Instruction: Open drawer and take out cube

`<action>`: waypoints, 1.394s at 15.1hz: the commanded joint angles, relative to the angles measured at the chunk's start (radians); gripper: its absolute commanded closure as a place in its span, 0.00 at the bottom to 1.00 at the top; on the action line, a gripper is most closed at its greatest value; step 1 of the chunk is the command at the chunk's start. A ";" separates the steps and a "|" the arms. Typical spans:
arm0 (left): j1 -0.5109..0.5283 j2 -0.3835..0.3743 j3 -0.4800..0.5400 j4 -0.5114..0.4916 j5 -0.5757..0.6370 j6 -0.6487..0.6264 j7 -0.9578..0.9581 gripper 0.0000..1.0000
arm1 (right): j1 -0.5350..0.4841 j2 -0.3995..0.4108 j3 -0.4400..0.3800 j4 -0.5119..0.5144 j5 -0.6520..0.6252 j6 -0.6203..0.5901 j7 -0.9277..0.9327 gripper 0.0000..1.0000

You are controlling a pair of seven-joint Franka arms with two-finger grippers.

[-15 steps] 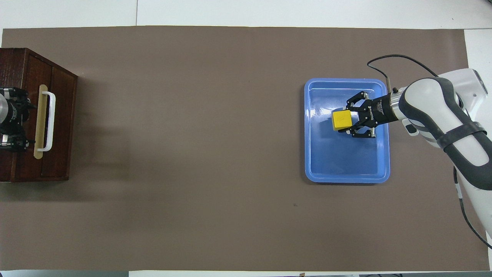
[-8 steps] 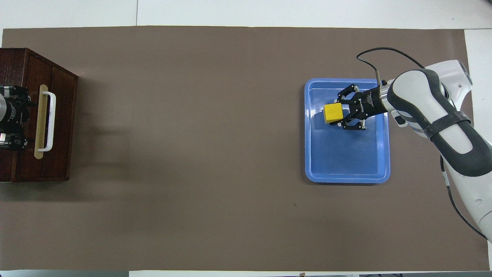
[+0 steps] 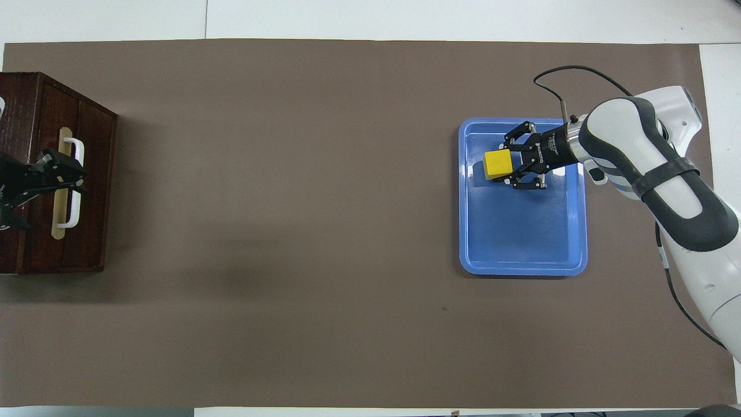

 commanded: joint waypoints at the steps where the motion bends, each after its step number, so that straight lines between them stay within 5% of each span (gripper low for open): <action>1: -0.049 -0.044 0.009 0.001 -0.010 -0.089 0.173 0.00 | -0.005 0.012 0.006 0.015 0.012 -0.002 -0.023 1.00; 2: -0.059 -0.045 0.007 0.004 -0.012 -0.107 0.208 0.00 | -0.002 0.010 0.006 0.012 0.012 0.000 -0.022 1.00; 3: -0.072 -0.045 0.007 0.004 -0.013 -0.115 0.218 0.00 | -0.002 0.010 0.006 0.011 0.012 0.000 -0.022 0.74; 4: -0.074 -0.050 0.007 0.003 -0.024 -0.126 0.224 0.00 | 0.000 0.010 0.006 0.011 0.012 0.000 -0.022 0.18; 5: -0.074 -0.050 0.007 0.006 -0.047 -0.129 0.253 0.00 | 0.005 0.010 0.006 0.011 0.012 -0.002 -0.020 0.00; 11: -0.056 -0.044 0.018 0.018 -0.061 -0.099 0.383 0.00 | 0.005 0.007 0.003 0.014 0.011 -0.008 -0.007 0.00; 15: -0.045 -0.033 0.020 0.102 -0.052 -0.206 0.483 0.00 | -0.008 -0.024 0.000 0.070 -0.012 -0.070 0.058 0.00; 21: -0.040 -0.044 0.018 0.070 -0.055 -0.171 0.500 0.00 | -0.009 -0.201 -0.013 0.156 -0.352 -0.300 -0.014 0.00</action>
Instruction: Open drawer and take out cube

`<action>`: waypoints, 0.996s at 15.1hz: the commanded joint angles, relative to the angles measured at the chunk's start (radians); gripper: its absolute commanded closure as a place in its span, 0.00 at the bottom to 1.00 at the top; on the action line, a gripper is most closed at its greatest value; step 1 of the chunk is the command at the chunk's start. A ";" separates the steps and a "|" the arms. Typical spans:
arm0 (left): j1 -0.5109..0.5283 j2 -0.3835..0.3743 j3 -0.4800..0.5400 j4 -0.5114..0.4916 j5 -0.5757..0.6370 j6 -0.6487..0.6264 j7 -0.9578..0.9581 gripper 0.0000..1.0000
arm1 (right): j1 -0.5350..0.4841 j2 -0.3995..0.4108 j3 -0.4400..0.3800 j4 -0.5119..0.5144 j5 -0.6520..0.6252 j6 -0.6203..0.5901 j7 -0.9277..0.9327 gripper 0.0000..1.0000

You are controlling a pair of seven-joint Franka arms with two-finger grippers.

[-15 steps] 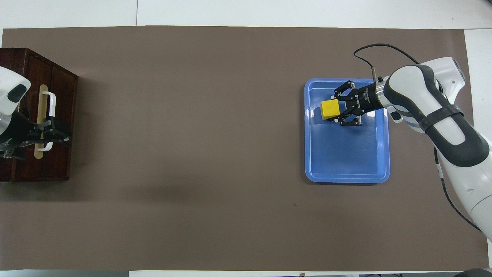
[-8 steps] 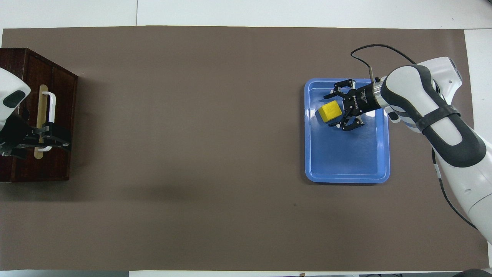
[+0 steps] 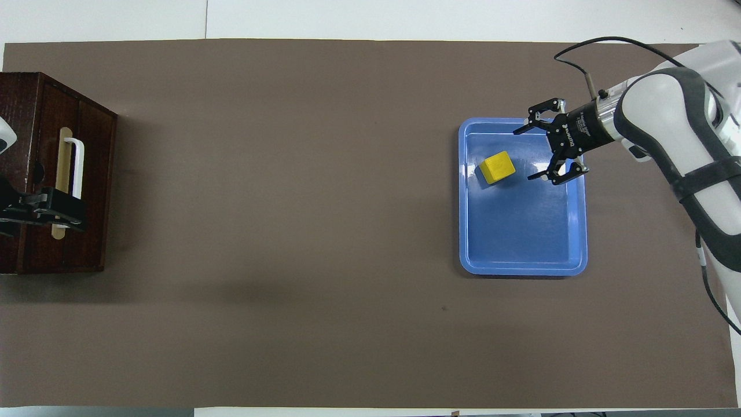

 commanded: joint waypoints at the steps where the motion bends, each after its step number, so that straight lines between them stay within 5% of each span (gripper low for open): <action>1: 0.012 -0.002 -0.004 -0.007 -0.012 -0.003 0.013 0.00 | 0.003 -0.146 0.005 0.001 -0.161 -0.115 -0.160 0.00; 6: 0.016 0.010 -0.003 0.019 -0.044 0.081 0.017 0.00 | -0.006 -0.322 0.001 0.001 -0.275 -0.270 -0.655 0.00; 11: 0.007 0.010 -0.004 0.016 -0.047 0.132 0.026 0.00 | -0.002 -0.442 0.009 0.001 -0.430 -0.273 -1.136 0.00; 15: 0.009 0.010 -0.004 0.012 -0.050 0.135 0.038 0.00 | 0.011 -0.488 0.003 0.002 -0.449 -0.368 -1.224 0.00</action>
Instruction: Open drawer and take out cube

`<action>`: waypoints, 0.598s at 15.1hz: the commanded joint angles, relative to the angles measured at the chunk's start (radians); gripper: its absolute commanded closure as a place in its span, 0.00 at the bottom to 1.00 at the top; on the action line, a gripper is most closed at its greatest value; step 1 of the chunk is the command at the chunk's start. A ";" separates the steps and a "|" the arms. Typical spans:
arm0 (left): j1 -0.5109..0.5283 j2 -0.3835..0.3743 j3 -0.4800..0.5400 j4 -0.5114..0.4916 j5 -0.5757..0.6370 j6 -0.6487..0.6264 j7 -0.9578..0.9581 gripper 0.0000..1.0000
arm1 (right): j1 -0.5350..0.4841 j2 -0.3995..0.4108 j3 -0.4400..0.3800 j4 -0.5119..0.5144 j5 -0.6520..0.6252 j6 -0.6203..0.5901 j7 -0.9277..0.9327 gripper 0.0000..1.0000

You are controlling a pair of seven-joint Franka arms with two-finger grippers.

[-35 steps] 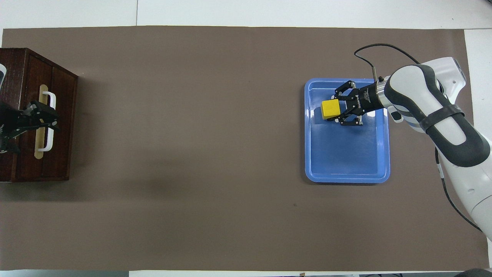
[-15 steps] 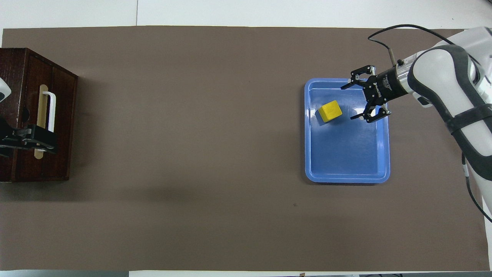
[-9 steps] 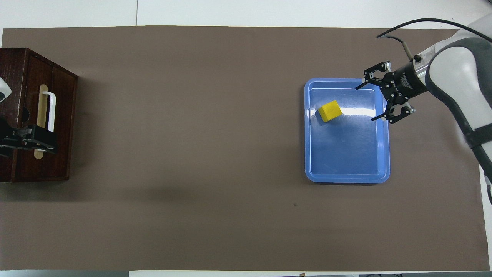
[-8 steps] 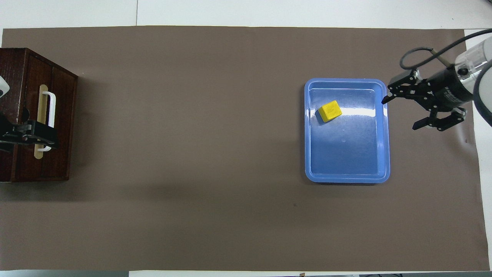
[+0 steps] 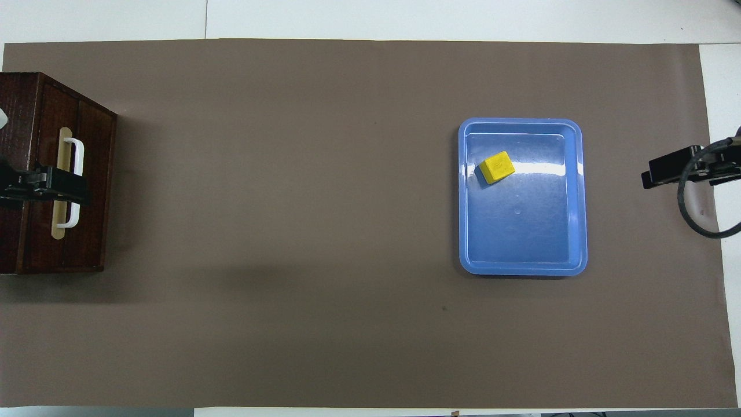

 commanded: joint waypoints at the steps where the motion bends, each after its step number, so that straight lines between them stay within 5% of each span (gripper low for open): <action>1: 0.007 0.008 -0.001 0.008 -0.016 0.012 0.020 0.00 | 0.010 -0.040 0.001 -0.023 -0.027 -0.086 -0.028 0.00; 9: 0.007 0.005 -0.001 0.000 -0.036 0.019 0.018 0.00 | 0.007 -0.054 0.001 -0.112 -0.136 0.021 -0.021 0.00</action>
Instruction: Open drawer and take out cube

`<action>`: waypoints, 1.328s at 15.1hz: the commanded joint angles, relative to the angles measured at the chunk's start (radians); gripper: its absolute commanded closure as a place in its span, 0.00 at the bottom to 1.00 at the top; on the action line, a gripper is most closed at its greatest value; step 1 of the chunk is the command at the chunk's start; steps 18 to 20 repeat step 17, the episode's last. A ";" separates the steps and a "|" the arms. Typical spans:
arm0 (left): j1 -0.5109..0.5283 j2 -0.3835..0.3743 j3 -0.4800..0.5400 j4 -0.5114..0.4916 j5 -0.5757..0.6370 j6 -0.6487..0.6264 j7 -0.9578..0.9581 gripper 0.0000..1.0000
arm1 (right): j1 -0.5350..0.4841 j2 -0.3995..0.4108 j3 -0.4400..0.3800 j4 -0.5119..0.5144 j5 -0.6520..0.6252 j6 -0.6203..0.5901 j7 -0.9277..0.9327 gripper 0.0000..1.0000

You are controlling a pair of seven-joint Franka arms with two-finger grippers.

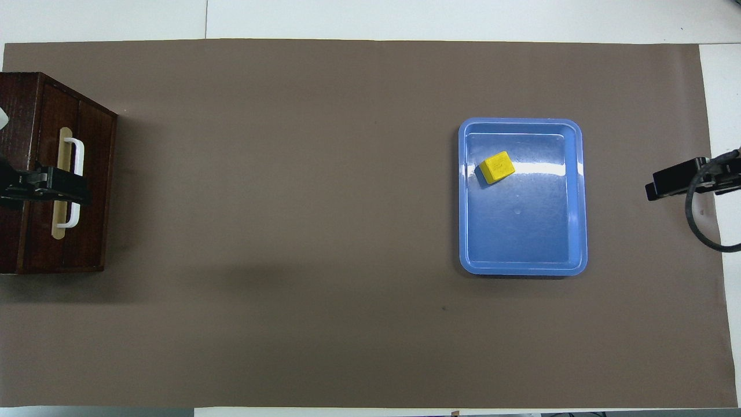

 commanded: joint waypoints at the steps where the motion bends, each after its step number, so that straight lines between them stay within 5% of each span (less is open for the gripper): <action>1: 0.007 0.003 -0.001 0.000 -0.019 0.014 0.016 0.00 | -0.010 -0.007 -0.001 -0.029 -0.013 0.039 -0.014 0.00; 20: 0.005 0.001 -0.001 -0.003 -0.019 0.012 0.016 0.00 | -0.014 0.004 -0.027 -0.014 0.047 0.036 -0.008 0.00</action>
